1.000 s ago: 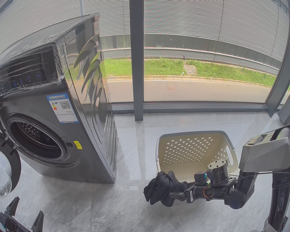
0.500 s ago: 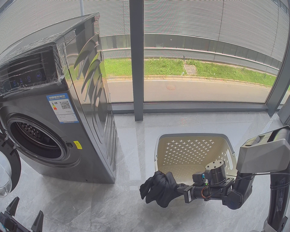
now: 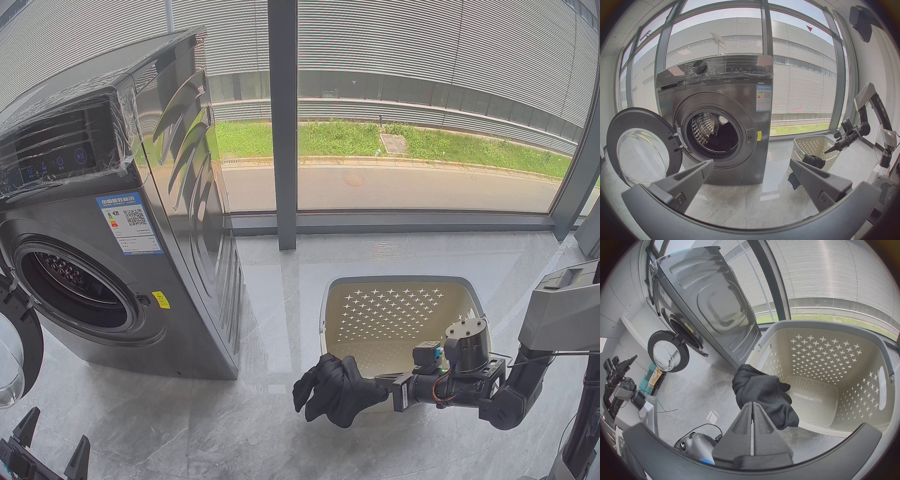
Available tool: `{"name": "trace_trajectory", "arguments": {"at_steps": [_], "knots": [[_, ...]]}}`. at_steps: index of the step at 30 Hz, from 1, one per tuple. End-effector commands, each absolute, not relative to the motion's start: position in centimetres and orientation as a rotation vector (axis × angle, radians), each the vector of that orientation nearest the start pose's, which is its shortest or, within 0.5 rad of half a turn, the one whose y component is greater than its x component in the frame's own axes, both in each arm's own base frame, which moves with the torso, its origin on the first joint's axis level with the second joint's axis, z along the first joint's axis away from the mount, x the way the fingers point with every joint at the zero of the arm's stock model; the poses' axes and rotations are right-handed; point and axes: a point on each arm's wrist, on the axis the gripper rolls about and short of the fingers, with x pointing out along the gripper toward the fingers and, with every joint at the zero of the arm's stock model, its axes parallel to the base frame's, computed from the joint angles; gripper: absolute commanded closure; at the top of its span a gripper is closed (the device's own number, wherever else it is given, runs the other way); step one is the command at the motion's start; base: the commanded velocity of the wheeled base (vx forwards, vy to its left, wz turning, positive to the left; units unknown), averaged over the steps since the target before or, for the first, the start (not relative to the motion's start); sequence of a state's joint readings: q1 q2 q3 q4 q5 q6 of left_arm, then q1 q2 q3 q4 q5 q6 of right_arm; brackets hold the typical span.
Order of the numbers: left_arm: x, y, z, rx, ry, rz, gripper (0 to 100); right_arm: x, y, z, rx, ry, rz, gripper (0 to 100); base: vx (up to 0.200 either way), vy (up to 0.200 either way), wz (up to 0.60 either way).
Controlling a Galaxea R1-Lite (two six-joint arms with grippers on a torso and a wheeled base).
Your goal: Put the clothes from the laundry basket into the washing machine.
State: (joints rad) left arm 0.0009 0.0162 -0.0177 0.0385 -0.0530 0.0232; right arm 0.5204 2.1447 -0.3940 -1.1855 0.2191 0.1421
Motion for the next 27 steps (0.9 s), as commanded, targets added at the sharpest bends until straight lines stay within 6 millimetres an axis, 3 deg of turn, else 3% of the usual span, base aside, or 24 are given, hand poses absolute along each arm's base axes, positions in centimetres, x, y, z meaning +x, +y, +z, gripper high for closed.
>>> {"name": "trace_trajectory", "arguments": {"at_steps": [1, 6, 7, 18, 27], "knots": [[-2.3, -0.1, 7.2, 0.024, 0.038, -0.051, 0, 24.6, 14.5, 3.0, 0.063, 0.569, 0.679, 100, 0.0, 0.0, 0.0], [-2.3, -0.1, 7.1, 0.023, 0.039, -0.051, 0, 24.6, 14.8, 1.8, 0.054, 0.611, 0.681, 100, 0.0, 0.0, 0.0], [-2.3, -0.1, 7.1, 0.023, 0.039, -0.051, 0, 24.8, 15.1, 1.0, 0.049, 0.63, 0.682, 0, 0.0, 0.0, 0.0], [-2.3, -0.1, 7.1, 0.023, 0.039, -0.056, 0, 25.2, 16.8, -3.2, 0.018, 0.688, 0.719, 0, 0.0, 0.0, 0.0], [-2.3, -0.1, 7.2, 0.023, 0.038, -0.059, 0, 26.5, 17.7, -4.0, 0.019, 0.666, 0.721, 0, 0.0, 0.0, 0.0]]}}
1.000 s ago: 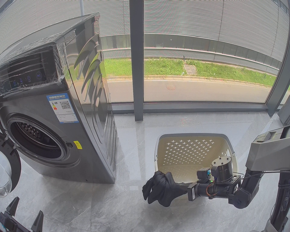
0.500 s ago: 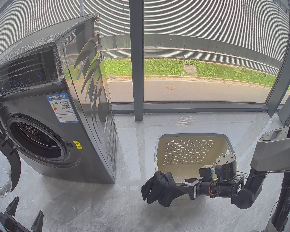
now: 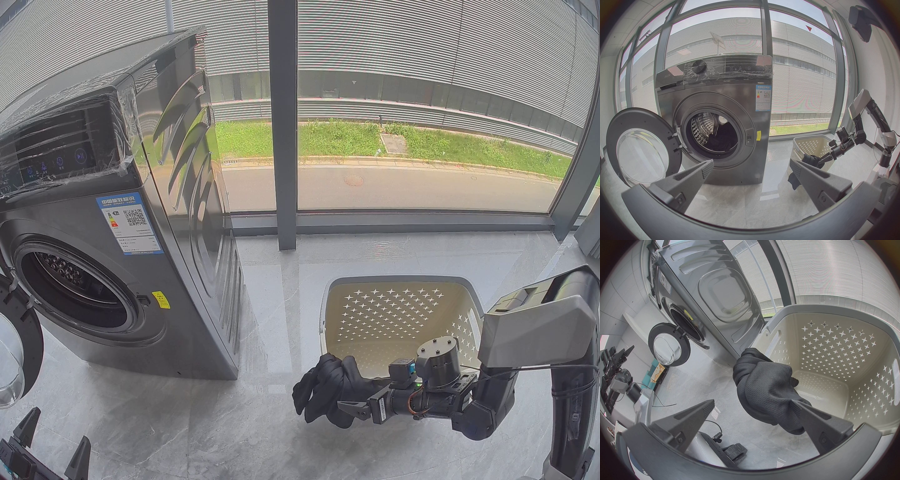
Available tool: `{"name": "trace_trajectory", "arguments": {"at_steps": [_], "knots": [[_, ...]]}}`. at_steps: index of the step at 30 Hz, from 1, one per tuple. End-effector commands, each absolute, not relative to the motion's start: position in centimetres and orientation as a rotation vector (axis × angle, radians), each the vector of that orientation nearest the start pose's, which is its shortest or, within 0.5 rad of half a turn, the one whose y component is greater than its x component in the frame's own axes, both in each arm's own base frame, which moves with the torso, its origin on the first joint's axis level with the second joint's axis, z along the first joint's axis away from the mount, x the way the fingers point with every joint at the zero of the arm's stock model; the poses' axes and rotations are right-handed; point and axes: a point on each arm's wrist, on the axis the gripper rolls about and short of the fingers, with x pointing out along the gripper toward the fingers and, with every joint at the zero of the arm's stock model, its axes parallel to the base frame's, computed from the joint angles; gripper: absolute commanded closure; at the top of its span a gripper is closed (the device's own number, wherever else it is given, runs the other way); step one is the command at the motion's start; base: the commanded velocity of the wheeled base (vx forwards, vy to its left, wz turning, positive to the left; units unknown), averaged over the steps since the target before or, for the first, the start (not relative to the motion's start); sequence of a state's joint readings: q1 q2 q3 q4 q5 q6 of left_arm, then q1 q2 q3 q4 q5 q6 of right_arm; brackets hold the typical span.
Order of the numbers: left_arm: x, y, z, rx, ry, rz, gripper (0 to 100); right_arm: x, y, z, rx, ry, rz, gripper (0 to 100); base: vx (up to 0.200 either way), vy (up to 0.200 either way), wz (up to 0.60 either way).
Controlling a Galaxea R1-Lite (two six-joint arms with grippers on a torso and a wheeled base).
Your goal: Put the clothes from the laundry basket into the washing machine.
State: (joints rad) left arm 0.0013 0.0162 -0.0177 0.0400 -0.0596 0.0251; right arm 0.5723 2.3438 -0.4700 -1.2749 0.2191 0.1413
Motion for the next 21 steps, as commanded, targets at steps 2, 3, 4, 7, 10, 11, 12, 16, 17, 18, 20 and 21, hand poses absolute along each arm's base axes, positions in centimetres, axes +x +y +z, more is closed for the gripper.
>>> {"name": "trace_trajectory", "arguments": {"at_steps": [2, 3, 4, 7, 10, 11, 12, 16, 17, 18, 20, 21], "knots": [[-2.3, -0.1, 7.1, 0.023, 0.039, -0.059, 0, 26.7, 17.8, -3.9, 0.021, 0.658, 0.722, 0, 0.0, 0.0, 0.0], [-2.3, -0.1, 7.2, 0.025, 0.038, -0.059, 0, 26.8, 17.9, -4.1, 0.02, 0.658, 0.721, 0, 0.0, 0.0, 0.0], [-2.3, -0.1, 7.1, 0.025, 0.039, -0.059, 0, 26.9, 17.9, -4.2, 0.021, 0.656, 0.721, 100, 0.0, 0.0, 0.0], [-2.3, -0.1, 7.2, 0.023, 0.038, -0.059, 0, 26.9, 18.0, -4.2, 0.019, 0.656, 0.721, 100, 0.0, 0.0, 0.0], [-2.3, -0.1, 7.2, 0.022, 0.038, -0.059, 0, 26.9, 17.9, -4.2, 0.019, 0.657, 0.721, 100, 0.0, 0.0, 0.0], [-2.3, -0.1, 7.2, 0.022, 0.038, -0.059, 0, 26.9, 17.9, -4.2, 0.019, 0.655, 0.72, 100, 0.0, 0.0, 0.0], [-2.3, -0.1, 7.2, 0.022, 0.038, -0.057, 0, 26.9, 17.9, -4.2, 0.019, 0.655, 0.72, 100, 0.0, 0.0, 0.0], [-2.3, -0.1, 7.2, 0.022, 0.038, -0.057, 0, 26.8, 17.8, -3.8, 0.021, 0.649, 0.719, 100, 0.0, 0.0, 0.0], [-2.3, -0.1, 7.2, 0.022, 0.038, -0.057, 0, 26.8, 17.8, -3.8, 0.021, 0.649, 0.719, 100, 0.0, 0.0, 0.0], [-2.3, -0.1, 7.2, 0.022, 0.038, -0.057, 0, 26.8, 17.8, -3.8, 0.021, 0.649, 0.719, 100, 0.0, 0.0, 0.0], [-2.3, -0.1, 7.2, 0.022, 0.038, -0.057, 0, 26.7, 17.7, -3.1, 0.025, 0.631, 0.721, 100, 0.0, 0.0, 0.0], [-2.3, -0.1, 7.2, 0.022, 0.038, -0.057, 0, 26.7, 17.7, -2.7, 0.027, 0.62, 0.722, 100, 0.0, 0.0, 0.0]]}}
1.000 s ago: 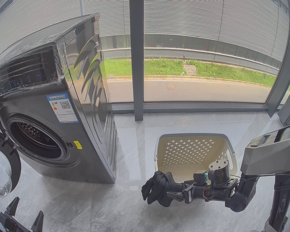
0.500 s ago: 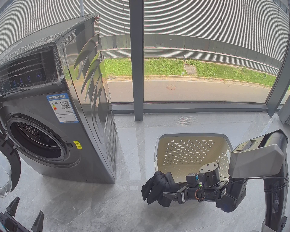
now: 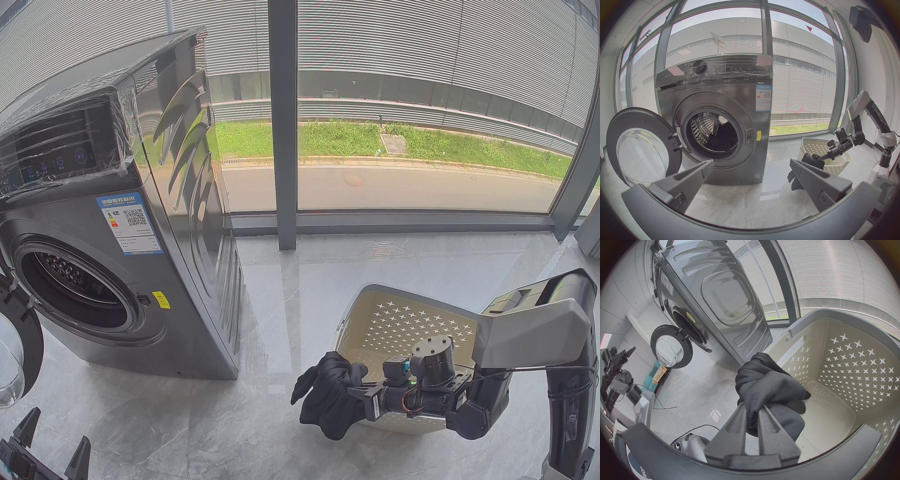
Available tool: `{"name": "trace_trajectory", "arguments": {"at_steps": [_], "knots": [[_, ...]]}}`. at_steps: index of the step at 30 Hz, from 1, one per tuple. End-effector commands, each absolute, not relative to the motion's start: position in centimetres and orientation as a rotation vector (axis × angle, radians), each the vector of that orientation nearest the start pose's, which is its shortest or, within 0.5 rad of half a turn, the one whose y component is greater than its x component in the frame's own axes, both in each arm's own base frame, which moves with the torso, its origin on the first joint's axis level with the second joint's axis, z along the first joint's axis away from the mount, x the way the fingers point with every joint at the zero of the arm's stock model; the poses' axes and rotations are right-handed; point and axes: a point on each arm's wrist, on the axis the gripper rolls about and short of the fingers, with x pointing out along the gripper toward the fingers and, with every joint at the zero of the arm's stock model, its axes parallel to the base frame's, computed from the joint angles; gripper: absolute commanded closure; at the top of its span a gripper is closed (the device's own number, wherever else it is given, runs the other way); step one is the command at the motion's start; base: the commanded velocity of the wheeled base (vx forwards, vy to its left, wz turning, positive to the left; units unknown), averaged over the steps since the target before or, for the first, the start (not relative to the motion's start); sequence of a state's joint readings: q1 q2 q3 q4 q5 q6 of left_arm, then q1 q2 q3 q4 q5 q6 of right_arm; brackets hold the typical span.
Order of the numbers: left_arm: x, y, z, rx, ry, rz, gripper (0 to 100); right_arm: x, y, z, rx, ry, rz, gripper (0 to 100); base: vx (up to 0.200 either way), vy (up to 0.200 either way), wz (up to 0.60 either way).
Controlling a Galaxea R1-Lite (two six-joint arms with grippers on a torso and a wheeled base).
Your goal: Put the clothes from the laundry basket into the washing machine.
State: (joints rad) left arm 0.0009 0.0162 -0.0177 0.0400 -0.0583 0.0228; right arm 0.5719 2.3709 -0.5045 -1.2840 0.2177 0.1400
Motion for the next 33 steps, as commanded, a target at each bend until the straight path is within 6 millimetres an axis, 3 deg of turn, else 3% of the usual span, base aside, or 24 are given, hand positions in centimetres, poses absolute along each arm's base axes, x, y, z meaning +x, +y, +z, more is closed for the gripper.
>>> {"name": "trace_trajectory", "arguments": {"at_steps": [1, 11, 17, 20, 21, 25, 33], "knots": [[-2.3, -0.1, 7.2, 0.022, 0.038, -0.057, 0, 26.6, 17.6, -2.4, 0.028, 0.612, 0.723, 100, 0.0, 0.0, 0.0], [-2.3, -0.1, 7.1, 0.022, 0.039, -0.053, 0, 25.9, 17.0, 2.0, 0.048, 0.495, 0.722, 100, 0.0, 0.0, 0.0], [-2.3, -0.1, 7.2, 0.022, 0.038, -0.053, 0, 23.9, 16.8, 7.6, 0.087, 0.336, 0.741, 100, 0.0, 0.0, 0.0], [-2.3, -0.1, 7.2, 0.023, 0.038, -0.053, 0, 23.1, 17.1, 9.0, 0.124, 0.297, 0.749, 100, 0.0, 0.0, 0.0], [-2.3, -0.1, 7.2, 0.023, 0.038, -0.053, 0, 22.1, 17.3, 10.8, 0.184, 0.253, 0.762, 100, 0.0, 0.0, 0.0], [-2.3, -0.1, 7.1, 0.025, 0.039, -0.053, 0, 20.1, 17.5, 13.9, 0.271, 0.168, 0.795, 100, 0.0, 0.0, 0.0], [-2.3, -0.1, 7.2, 0.034, 0.037, -0.057, 0, 18.5, 15.8, 17.5, 0.331, -0.026, 0.812, 100, 0.0, 0.0, 0.0]]}}
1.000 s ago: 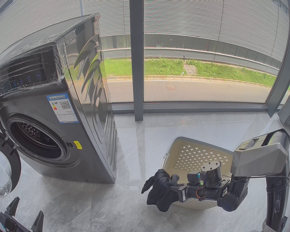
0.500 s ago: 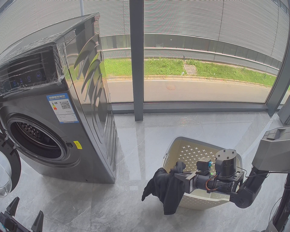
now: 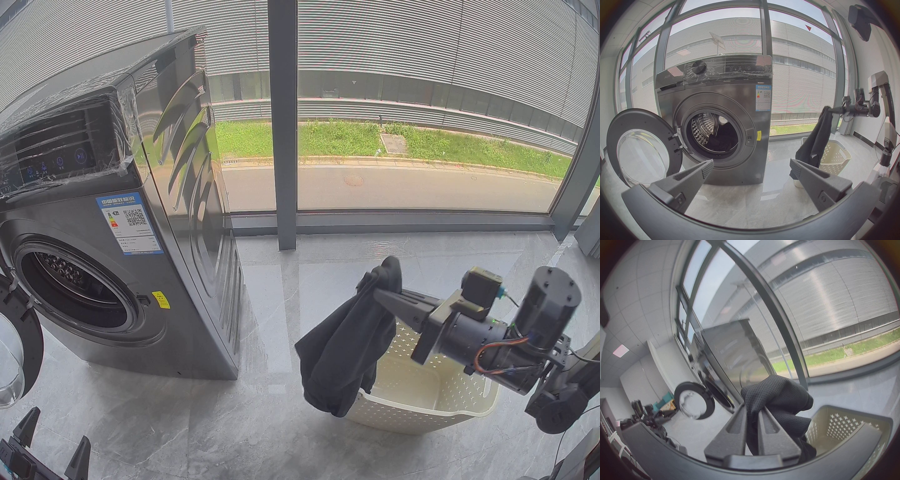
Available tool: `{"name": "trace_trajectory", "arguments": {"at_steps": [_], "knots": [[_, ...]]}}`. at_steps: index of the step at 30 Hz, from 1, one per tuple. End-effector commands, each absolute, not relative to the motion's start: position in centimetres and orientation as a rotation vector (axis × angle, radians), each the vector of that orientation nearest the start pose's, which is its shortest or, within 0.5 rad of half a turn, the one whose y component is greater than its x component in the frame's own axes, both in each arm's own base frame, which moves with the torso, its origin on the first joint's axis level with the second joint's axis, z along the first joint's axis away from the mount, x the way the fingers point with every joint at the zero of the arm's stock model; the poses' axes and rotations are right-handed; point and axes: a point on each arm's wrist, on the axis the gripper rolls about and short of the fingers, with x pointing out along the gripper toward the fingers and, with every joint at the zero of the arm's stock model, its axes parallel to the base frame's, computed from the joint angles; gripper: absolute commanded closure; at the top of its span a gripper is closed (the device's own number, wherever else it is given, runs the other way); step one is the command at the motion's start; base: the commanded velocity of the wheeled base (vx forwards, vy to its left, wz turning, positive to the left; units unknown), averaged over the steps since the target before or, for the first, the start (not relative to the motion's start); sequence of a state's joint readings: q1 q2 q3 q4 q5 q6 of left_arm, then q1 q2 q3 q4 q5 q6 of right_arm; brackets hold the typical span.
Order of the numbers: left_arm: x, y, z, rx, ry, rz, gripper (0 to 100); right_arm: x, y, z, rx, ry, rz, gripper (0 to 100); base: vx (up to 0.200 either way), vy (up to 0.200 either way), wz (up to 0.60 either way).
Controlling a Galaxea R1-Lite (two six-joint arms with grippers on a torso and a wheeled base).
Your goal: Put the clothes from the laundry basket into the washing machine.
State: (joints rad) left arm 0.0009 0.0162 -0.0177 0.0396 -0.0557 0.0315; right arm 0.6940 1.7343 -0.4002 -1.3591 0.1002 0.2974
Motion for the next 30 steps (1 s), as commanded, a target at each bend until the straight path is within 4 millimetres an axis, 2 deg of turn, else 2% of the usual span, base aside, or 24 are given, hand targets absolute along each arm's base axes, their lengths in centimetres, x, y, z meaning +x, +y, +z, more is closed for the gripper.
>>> {"name": "trace_trajectory", "arguments": {"at_steps": [1, 6, 13, 19, 24, 30], "knots": [[-2.29, -0.13, 7.16, 0.037, 0.037, -0.057, 0, 18.46, 15.78, 17.65, 0.331, -0.033, 0.815, 100, 0.0, 0.0, 0.0], [-2.29, -0.13, 7.14, 0.037, 0.039, -0.059, 0, 18.46, 15.96, 17.63, 0.269, -0.056, 0.812, 100, 0.0, 0.0, 0.0], [-2.29, -0.13, 7.16, 0.028, 0.038, -0.057, 0, 18.94, 15.62, 17.27, 0.24, -0.042, 0.692, 100, -0.2, 0.0, 0.0], [-2.29, -0.14, 7.14, 0.034, 0.039, -0.059, 0, 19.05, 15.39, 16.94, 0.213, 0.049, 0.59, 100, -0.2, 0.0, 0.0], [-2.29, -0.13, 7.16, 0.036, 0.037, -0.056, 0, 19.04, 15.4, 16.91, 0.212, 0.05, 0.576, 100, -0.2, 0.0, 0.0], [-2.29, -0.13, 7.16, 0.034, 0.037, -0.057, 0, 18.86, 15.54, 17.06, 0.215, 0.041, 0.588, 100, 0.0, 0.0, 0.0]]}}
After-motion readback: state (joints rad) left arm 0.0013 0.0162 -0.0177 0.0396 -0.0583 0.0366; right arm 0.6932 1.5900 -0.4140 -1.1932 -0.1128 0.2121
